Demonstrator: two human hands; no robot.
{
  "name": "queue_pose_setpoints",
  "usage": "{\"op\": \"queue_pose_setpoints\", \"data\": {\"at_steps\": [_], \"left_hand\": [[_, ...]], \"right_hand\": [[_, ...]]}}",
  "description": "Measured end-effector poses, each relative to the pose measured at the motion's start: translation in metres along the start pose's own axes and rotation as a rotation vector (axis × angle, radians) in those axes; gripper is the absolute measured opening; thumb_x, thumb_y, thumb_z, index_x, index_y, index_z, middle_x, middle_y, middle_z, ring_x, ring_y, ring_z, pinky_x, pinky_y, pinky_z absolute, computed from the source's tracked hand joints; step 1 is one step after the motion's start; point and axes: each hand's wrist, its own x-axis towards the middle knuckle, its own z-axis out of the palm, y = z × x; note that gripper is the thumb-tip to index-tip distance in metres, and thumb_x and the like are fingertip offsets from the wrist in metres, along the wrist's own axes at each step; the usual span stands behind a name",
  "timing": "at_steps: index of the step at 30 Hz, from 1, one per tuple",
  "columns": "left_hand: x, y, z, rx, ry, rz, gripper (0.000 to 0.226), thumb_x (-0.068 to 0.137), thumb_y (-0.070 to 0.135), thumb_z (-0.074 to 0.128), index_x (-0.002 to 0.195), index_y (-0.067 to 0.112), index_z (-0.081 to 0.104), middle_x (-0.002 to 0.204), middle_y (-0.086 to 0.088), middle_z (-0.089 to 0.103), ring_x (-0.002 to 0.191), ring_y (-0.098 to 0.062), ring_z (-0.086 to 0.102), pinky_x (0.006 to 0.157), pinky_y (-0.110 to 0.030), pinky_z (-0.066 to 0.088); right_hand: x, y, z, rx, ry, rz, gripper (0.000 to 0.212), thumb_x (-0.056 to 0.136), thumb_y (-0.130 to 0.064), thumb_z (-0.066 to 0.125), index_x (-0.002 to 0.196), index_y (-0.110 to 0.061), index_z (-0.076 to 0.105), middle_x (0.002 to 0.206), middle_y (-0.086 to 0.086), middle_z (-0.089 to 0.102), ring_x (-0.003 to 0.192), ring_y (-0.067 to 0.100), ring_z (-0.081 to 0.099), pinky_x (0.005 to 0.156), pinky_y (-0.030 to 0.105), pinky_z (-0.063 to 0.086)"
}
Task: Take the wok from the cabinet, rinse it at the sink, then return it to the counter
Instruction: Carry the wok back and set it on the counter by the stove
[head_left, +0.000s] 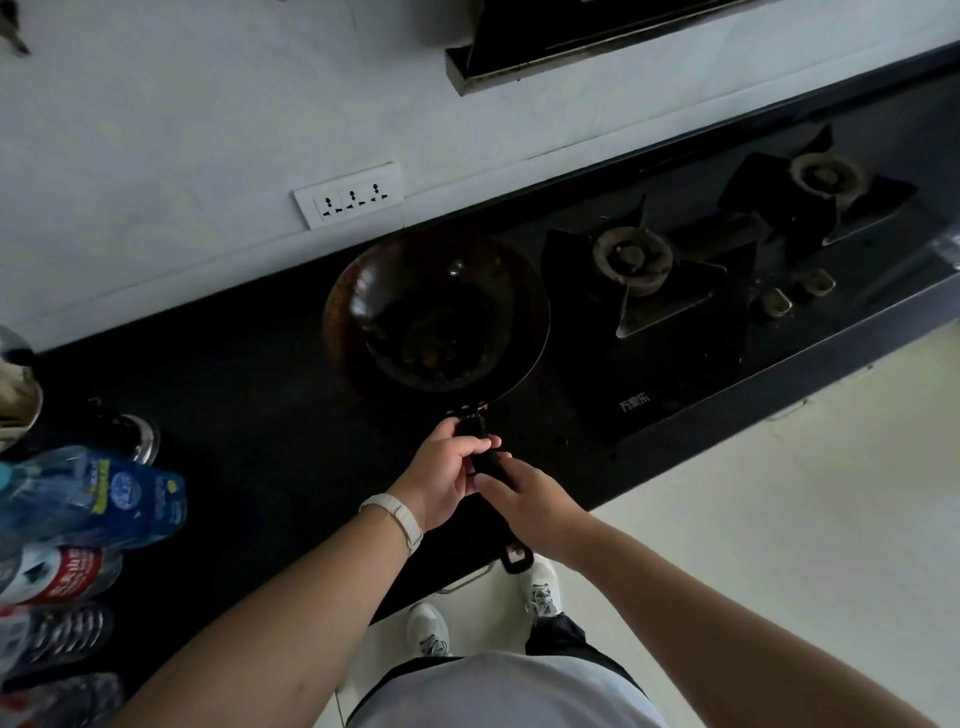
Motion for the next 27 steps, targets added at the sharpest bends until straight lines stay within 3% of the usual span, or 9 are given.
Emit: {"op": "queue_pose_setpoints", "data": {"at_steps": [2,4,6,8,12,16,20,27], "left_hand": [[-0.005,0.000,-0.006,-0.011,0.021,0.003,0.035,0.095,0.001,0.051,0.127,0.013,0.057,0.101,-0.009,0.069,0.091,-0.026,0.071,0.082,-0.038,0.056],[-0.012,0.000,-0.014,-0.030,0.043,0.008,0.034,0.096,0.003,0.052,0.127,0.015,0.057,0.105,-0.011,0.069,0.090,-0.027,0.072,0.082,-0.038,0.056],[-0.018,0.000,-0.022,-0.050,0.068,0.009,0.035,0.096,0.004,0.053,0.129,0.017,0.057,0.108,-0.012,0.069,0.085,-0.026,0.071,0.076,-0.039,0.056],[-0.025,0.002,-0.029,-0.043,0.101,0.010,0.036,0.096,0.005,0.052,0.129,0.017,0.057,0.104,-0.011,0.069,0.076,-0.022,0.068,0.070,-0.036,0.053],[-0.044,0.006,-0.044,-0.002,0.106,-0.019,0.036,0.094,0.005,0.050,0.129,0.010,0.057,0.089,-0.008,0.065,0.067,-0.020,0.060,0.061,-0.032,0.049],[-0.067,0.006,-0.062,0.082,0.086,-0.003,0.038,0.094,0.001,0.052,0.129,0.013,0.057,0.092,-0.013,0.065,0.072,-0.023,0.064,0.063,-0.036,0.053],[-0.088,0.003,-0.076,0.211,0.125,0.044,0.043,0.094,0.000,0.056,0.131,0.020,0.052,0.105,-0.012,0.067,0.080,-0.022,0.066,0.064,-0.034,0.055],[-0.111,-0.002,-0.107,0.385,0.327,0.166,0.043,0.091,0.007,0.064,0.131,0.020,0.054,0.111,-0.009,0.069,0.083,-0.017,0.070,0.065,-0.029,0.054]], "right_hand": [[0.002,0.002,-0.004,-0.025,-0.023,0.004,0.022,0.103,-0.042,0.051,0.106,-0.026,0.066,0.074,-0.002,0.064,0.058,0.008,0.061,0.054,0.025,0.052],[0.006,0.005,-0.008,-0.186,0.037,-0.038,0.023,0.101,-0.045,0.052,0.097,-0.028,0.066,0.083,-0.001,0.067,0.071,0.015,0.066,0.068,0.035,0.056],[0.011,0.009,-0.011,-0.398,0.113,-0.139,0.023,0.097,-0.047,0.057,0.109,-0.028,0.064,0.100,-0.005,0.065,0.087,0.016,0.065,0.079,0.033,0.055],[0.016,0.007,-0.012,-0.531,0.125,-0.253,0.042,0.095,-0.048,0.061,0.132,-0.028,0.057,0.123,-0.008,0.056,0.109,0.015,0.059,0.092,0.029,0.051],[0.026,-0.008,-0.004,-0.755,0.129,-0.468,0.062,0.095,-0.049,0.059,0.151,-0.027,0.041,0.150,-0.004,0.041,0.141,0.020,0.036,0.115,0.036,0.032],[0.038,-0.024,0.010,-0.879,0.097,-0.589,0.065,0.097,-0.052,0.054,0.154,-0.027,0.037,0.160,-0.001,0.034,0.151,0.022,0.023,0.123,0.044,0.021],[0.053,-0.032,0.027,-0.940,0.000,-0.574,0.065,0.100,-0.055,0.045,0.157,-0.028,0.029,0.166,-0.002,0.022,0.155,0.019,0.011,0.124,0.038,0.010],[0.068,-0.045,0.052,-0.906,-0.005,-0.584,0.065,0.100,-0.055,0.044,0.156,-0.024,0.033,0.166,0.000,0.025,0.154,0.020,0.015,0.125,0.036,0.012]]}}
